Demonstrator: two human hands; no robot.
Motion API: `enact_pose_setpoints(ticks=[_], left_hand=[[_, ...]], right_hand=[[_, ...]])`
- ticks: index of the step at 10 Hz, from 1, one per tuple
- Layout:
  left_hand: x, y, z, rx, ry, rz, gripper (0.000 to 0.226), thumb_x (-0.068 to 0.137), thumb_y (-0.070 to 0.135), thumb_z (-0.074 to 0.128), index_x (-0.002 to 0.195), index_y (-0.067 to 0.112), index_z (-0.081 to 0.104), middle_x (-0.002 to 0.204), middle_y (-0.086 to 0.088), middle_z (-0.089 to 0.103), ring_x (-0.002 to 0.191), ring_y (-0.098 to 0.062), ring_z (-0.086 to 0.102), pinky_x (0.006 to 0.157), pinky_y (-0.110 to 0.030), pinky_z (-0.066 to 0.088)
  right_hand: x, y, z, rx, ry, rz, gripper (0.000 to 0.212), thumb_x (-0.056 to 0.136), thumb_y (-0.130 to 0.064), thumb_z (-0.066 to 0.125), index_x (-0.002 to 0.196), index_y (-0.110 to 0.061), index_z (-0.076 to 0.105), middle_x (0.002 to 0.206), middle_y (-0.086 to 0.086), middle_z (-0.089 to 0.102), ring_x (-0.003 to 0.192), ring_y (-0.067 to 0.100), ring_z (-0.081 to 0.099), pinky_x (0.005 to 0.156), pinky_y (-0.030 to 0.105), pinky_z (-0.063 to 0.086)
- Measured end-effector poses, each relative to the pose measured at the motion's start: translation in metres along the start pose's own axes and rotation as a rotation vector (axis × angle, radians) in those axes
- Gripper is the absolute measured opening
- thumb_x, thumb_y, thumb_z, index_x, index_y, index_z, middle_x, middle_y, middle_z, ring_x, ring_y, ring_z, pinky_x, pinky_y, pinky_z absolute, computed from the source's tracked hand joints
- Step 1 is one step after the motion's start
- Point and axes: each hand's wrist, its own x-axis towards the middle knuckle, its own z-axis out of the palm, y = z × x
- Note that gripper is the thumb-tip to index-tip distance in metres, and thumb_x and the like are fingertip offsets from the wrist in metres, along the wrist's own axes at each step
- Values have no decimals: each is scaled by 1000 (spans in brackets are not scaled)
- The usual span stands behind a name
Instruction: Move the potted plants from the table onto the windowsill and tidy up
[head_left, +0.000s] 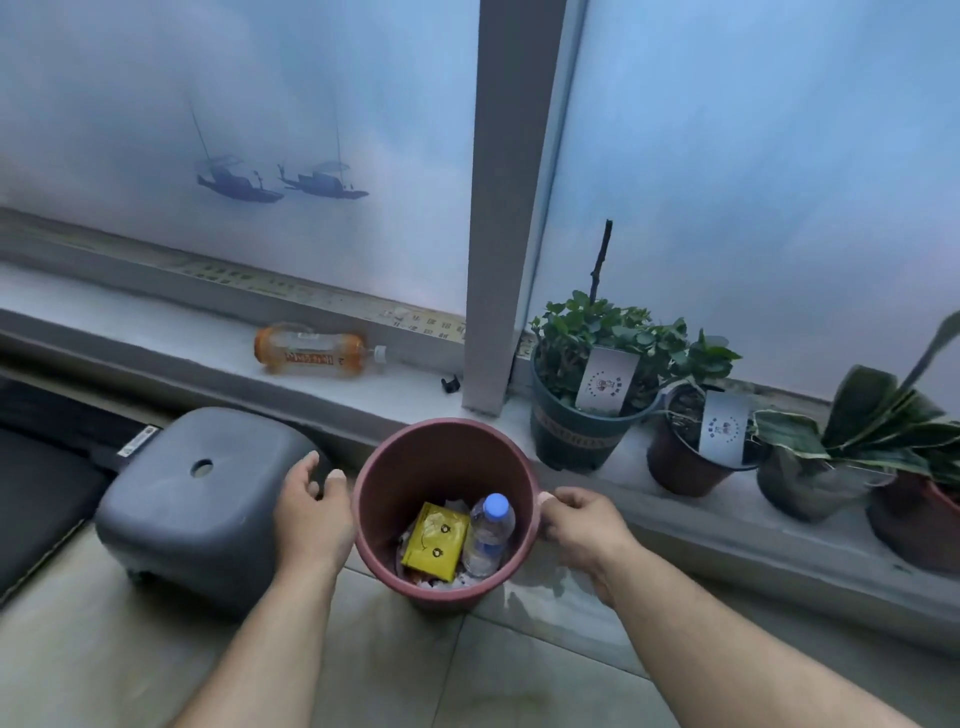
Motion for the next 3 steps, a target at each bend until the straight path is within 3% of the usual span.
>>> enact_pose_setpoints(ticks=[1,2,3], left_hand=[[-23,36,-7,-30,8,129,45,100,17,52,146,18,48,141,-3,57,124,-17,54,99,-32,41],[-50,85,-13,-96,-52,310,38,100,21,56,137,25,55,131,7,62,116,-11,59,102,-34,47],[-67,136,-16,-221,-85,442,28,96,27,61,121,40,62,122,12,66,113,-13,64,101,-47,53]], right_hand=[[-31,-23,-28,-53,20,-145,39,98,-32,64,134,-16,61,121,3,69,108,20,66,95,38,54],[-69,-53,-75,-24,22,-380,31,100,-22,63,129,-14,63,110,-1,71,99,12,71,90,33,58],[-103,-89,-117,78,50,-549,21,97,-23,67,118,-25,66,109,-1,74,105,17,72,96,40,58]])
